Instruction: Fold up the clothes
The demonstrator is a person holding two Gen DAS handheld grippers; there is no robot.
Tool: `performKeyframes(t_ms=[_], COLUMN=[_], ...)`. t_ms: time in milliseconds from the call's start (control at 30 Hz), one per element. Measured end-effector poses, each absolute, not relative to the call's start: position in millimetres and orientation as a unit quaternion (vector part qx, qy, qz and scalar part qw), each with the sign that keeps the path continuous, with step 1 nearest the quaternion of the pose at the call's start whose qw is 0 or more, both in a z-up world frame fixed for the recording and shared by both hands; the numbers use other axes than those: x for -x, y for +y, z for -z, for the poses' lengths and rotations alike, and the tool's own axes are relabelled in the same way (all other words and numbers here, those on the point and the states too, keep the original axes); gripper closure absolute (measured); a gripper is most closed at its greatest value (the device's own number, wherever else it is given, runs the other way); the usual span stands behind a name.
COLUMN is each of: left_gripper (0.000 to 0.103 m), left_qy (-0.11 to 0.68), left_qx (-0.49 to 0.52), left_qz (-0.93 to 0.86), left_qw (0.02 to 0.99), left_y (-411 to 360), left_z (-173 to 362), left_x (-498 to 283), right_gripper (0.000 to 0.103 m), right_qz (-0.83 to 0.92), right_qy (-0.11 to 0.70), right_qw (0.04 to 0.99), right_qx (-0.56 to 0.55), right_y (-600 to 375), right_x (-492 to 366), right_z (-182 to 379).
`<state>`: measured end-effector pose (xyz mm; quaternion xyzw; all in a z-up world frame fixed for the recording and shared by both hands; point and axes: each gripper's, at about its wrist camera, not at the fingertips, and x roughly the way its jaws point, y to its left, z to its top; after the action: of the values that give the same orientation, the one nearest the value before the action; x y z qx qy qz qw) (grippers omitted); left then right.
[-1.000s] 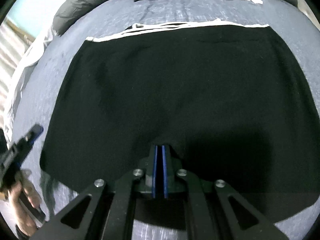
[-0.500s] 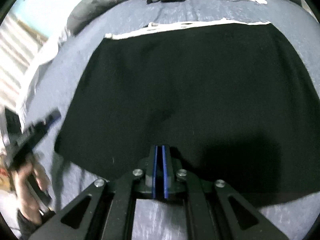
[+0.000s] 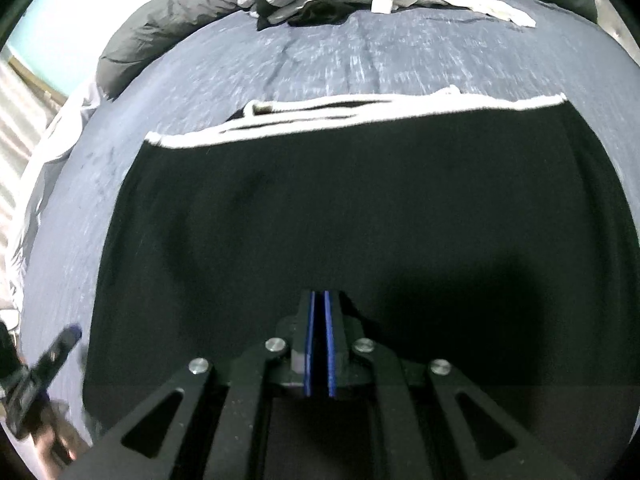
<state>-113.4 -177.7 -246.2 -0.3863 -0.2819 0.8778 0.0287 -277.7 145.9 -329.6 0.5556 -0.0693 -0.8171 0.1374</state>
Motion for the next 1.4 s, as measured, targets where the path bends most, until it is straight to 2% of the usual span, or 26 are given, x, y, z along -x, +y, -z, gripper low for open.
performKeyframes(t_ms=[300,500,1000,1267,1400], left_gripper=[0.077,0.077,0.077,0.077,0.077], left_qy=[-0.283,-0.287,-0.267,-0.273,-0.285], left_qx=[0.390,0.392,0.389,0.387,0.390], left_qz=[-0.876,-0.874,-0.882,-0.880,-0.875], left_qw=[0.030,0.026,0.025,0.030,0.040], left_y=[-182,-186,-176,-173,-171], left_z=[251,254,249,244,241], left_x=[117,117,109,101,95], right_gripper=[0.100,0.100,0.100,0.099,0.100], right_qz=[0.829,0.819,0.779,0.777,0.772], right_qy=[-0.066,-0.048,-0.018,0.013,-0.002], right_qw=[0.127,0.133,0.176,0.179,0.182], right_qx=[-0.540,-0.556,-0.602,-0.603,-0.609], right_y=[136,135,144,145,153], right_x=[346,343,185,137,129], right_z=[323,322,332,335,331])
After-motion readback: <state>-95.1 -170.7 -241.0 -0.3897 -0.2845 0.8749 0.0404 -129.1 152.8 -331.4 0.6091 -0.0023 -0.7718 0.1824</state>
